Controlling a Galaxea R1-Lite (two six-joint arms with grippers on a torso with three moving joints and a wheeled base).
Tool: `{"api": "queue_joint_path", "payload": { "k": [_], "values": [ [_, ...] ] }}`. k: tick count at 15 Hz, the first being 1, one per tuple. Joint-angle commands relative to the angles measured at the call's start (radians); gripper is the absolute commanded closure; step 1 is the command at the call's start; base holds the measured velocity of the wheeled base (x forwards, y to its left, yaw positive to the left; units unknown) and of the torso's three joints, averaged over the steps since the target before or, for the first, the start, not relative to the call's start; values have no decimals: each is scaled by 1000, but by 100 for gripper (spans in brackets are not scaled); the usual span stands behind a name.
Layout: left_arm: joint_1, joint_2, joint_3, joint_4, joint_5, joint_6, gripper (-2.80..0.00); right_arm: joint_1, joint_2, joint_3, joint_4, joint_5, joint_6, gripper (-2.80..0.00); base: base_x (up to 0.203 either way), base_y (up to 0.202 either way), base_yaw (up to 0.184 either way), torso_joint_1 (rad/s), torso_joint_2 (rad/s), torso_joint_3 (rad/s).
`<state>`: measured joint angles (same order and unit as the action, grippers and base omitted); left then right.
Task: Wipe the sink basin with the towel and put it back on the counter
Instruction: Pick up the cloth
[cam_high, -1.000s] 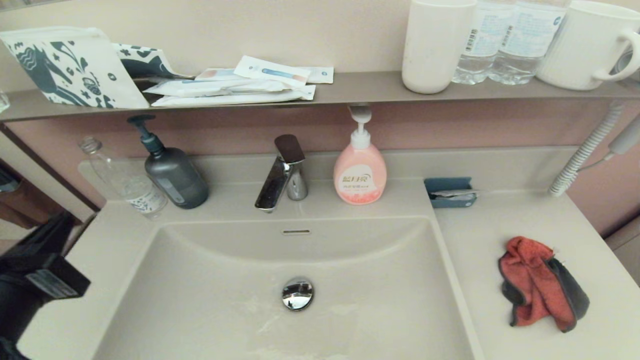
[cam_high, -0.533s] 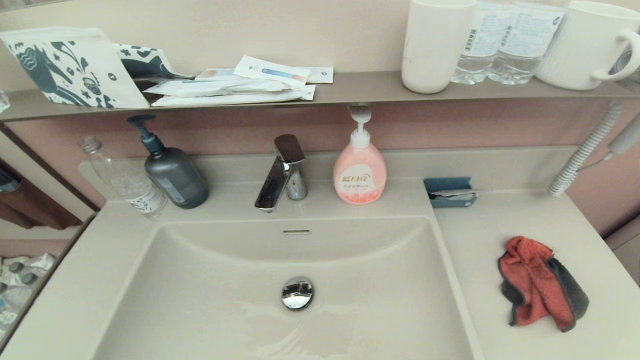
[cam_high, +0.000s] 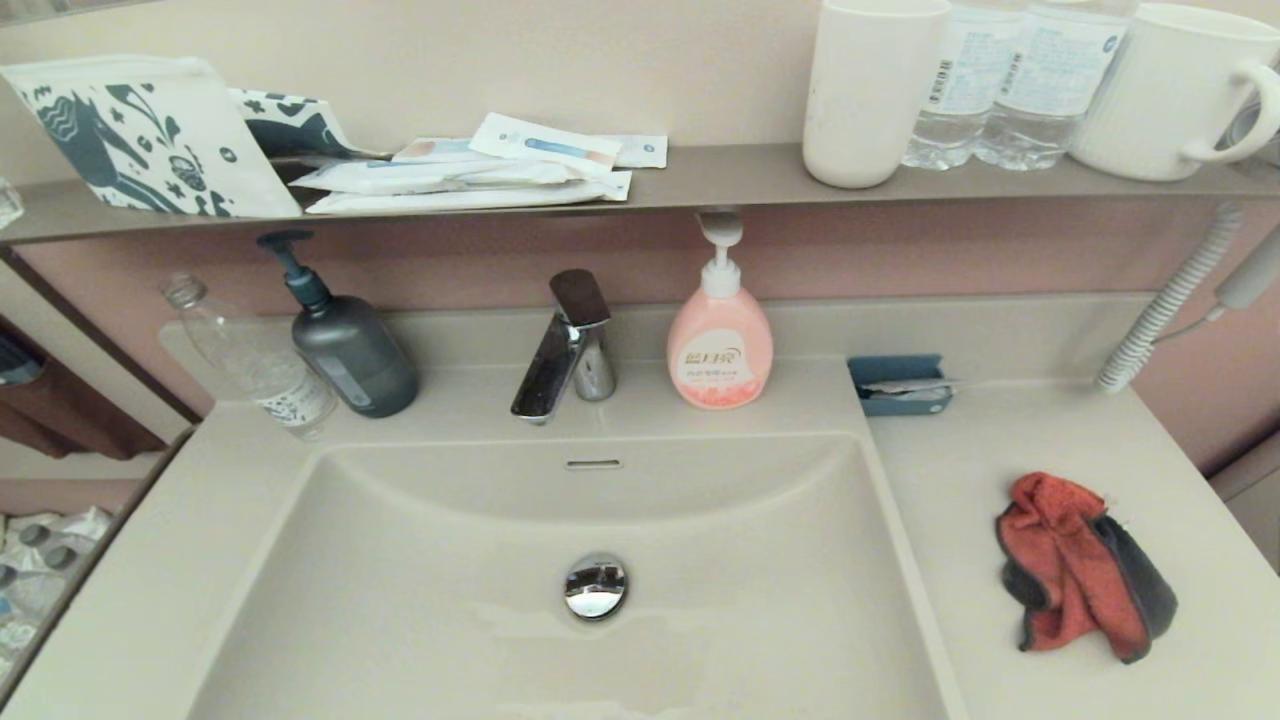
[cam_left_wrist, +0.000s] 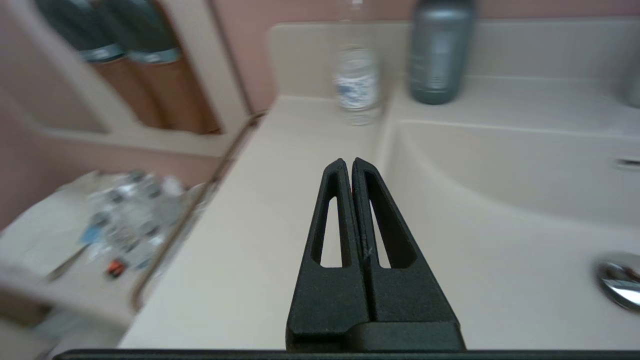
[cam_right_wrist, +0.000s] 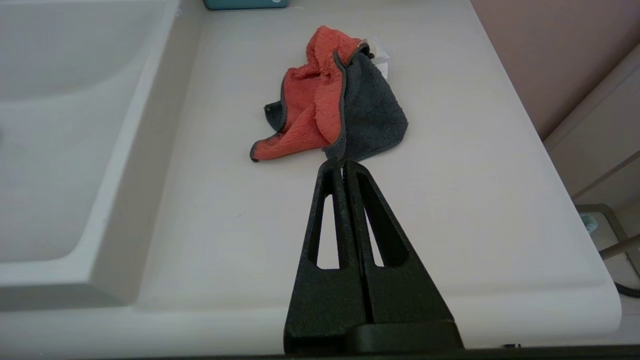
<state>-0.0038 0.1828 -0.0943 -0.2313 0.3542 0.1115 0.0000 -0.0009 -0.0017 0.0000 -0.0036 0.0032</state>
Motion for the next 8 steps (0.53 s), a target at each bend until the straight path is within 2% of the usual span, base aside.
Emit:
{"api": "queue_joint_path", "payload": {
  "k": [1, 4, 5, 8],
  "values": [
    [1, -72, 30, -2, -52, 1, 0, 0, 1, 0, 0, 1, 0, 0, 0, 0, 0, 0, 0, 0],
    [1, -151, 90, 18, -233, -4, 0, 0, 1, 0, 0, 1, 0, 0, 0, 0, 0, 0, 0, 0],
    [1, -179, 90, 75, -277, -16, 0, 0, 1, 0, 0, -1, 0, 0, 0, 0, 0, 0, 0, 0],
    [1, -183, 94, 145, -322, -88, 0, 0, 1, 0, 0, -1, 0, 0, 0, 0, 0, 0, 0, 0]
  ]
}}
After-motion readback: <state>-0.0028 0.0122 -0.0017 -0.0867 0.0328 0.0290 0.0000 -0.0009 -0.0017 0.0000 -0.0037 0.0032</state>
